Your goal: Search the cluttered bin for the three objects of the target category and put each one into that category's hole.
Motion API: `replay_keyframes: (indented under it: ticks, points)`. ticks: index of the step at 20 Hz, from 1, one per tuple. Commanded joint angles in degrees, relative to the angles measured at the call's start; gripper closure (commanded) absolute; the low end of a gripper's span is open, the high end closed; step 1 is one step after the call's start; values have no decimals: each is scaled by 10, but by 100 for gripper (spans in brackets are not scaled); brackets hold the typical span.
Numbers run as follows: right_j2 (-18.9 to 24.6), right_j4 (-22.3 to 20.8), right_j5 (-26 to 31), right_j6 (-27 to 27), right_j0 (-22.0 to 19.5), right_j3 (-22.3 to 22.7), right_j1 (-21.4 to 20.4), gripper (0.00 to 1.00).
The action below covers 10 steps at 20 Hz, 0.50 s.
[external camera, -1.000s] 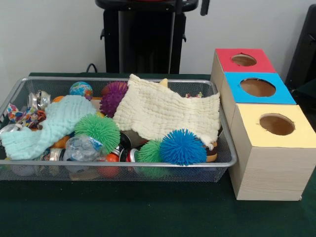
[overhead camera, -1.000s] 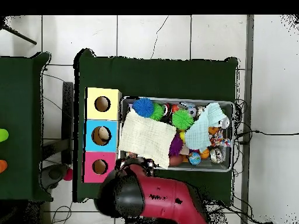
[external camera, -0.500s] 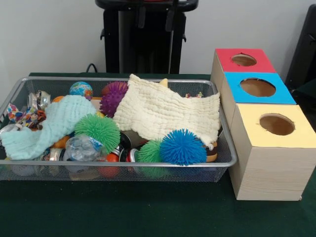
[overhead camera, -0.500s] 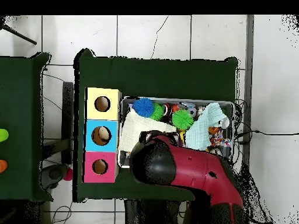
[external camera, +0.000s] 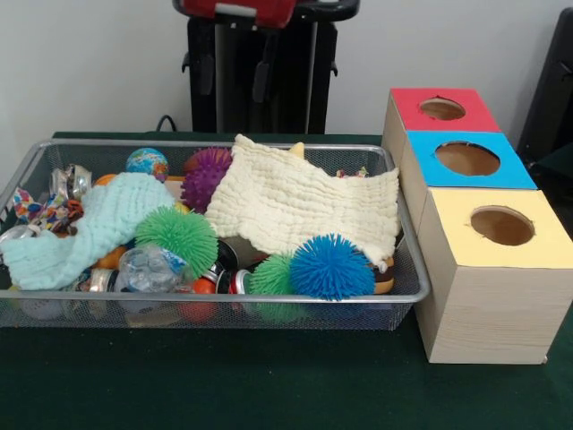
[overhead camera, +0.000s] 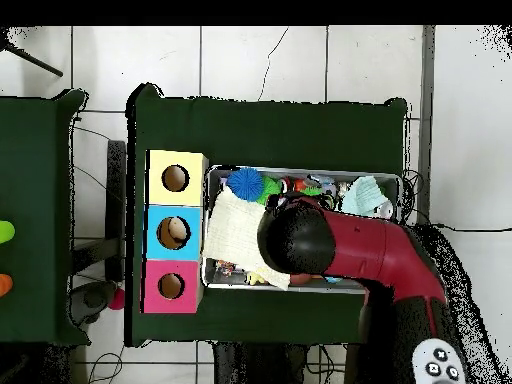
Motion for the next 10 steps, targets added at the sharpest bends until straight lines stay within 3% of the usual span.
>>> replay_keyframes:
  ticks: [1, 10]
  points:
    - [79, -65, -8, -90, -29, -93, 79, 0]
    - [116, -110, -5, -99, -55, -164, 144, 0]
